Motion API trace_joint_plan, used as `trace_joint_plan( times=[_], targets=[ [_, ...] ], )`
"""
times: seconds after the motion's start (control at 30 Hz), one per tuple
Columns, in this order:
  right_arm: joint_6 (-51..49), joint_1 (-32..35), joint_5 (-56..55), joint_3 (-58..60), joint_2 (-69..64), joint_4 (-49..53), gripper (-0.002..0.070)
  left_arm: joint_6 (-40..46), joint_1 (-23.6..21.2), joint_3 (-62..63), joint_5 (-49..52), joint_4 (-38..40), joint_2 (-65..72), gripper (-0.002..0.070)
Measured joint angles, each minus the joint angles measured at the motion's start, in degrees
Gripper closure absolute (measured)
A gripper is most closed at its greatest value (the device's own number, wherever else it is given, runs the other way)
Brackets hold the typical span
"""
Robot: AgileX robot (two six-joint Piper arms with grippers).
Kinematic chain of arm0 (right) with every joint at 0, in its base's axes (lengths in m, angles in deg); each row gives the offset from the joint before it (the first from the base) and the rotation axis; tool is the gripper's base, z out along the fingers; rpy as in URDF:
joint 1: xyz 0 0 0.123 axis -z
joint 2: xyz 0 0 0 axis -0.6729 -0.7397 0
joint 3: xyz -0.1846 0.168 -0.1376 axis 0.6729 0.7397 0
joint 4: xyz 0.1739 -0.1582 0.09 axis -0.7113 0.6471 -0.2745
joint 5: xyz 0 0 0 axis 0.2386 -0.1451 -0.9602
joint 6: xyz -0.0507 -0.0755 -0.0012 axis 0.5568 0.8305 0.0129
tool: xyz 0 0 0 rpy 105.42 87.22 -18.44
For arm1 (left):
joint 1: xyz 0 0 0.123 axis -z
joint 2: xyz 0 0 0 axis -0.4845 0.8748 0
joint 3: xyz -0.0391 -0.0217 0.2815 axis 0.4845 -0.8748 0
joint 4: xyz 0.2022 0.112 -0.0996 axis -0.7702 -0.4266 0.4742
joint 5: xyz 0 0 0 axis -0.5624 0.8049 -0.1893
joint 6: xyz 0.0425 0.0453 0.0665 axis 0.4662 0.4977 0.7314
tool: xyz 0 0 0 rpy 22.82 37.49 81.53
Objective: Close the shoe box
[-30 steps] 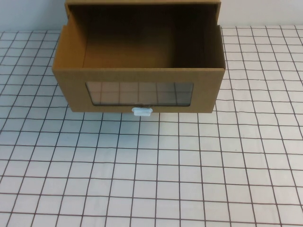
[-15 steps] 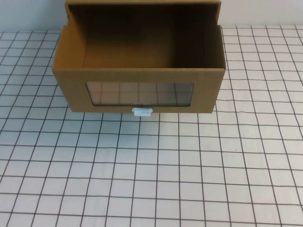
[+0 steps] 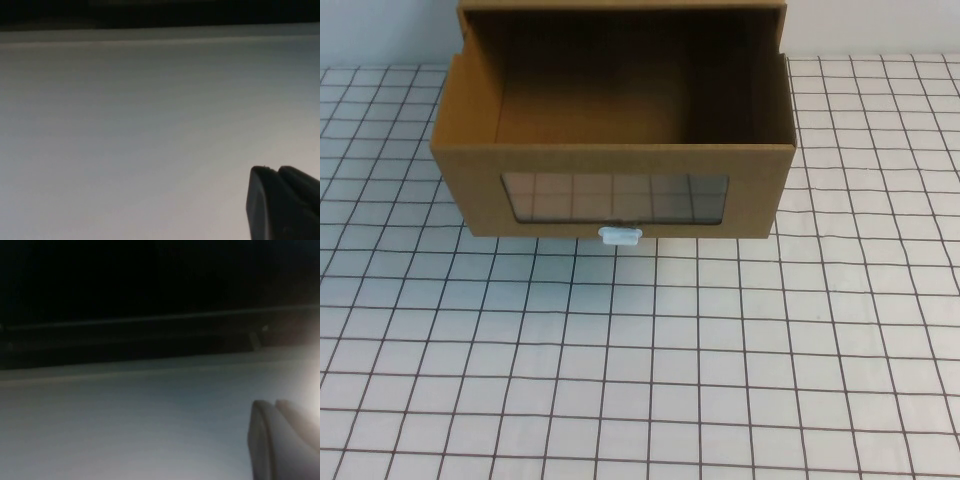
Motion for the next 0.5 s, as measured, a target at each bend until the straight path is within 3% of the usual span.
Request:
trace_joint_plan(
  times=[0.3, 0.5],
  targets=[
    [-4.42, 0.0, 38.49, -16.74, -11.16, -4.1, 0.0689, -1.69, 0.0, 21.23, 33.66, 0.0, 11.95, 0.0679],
    [-5.7, 0.0, 53.11, -17.65, -17.41, -11.48, 0.0689, -4.22, 0.0, 22.19, 42.14, 0.0, 18.69, 0.0679]
  ],
)
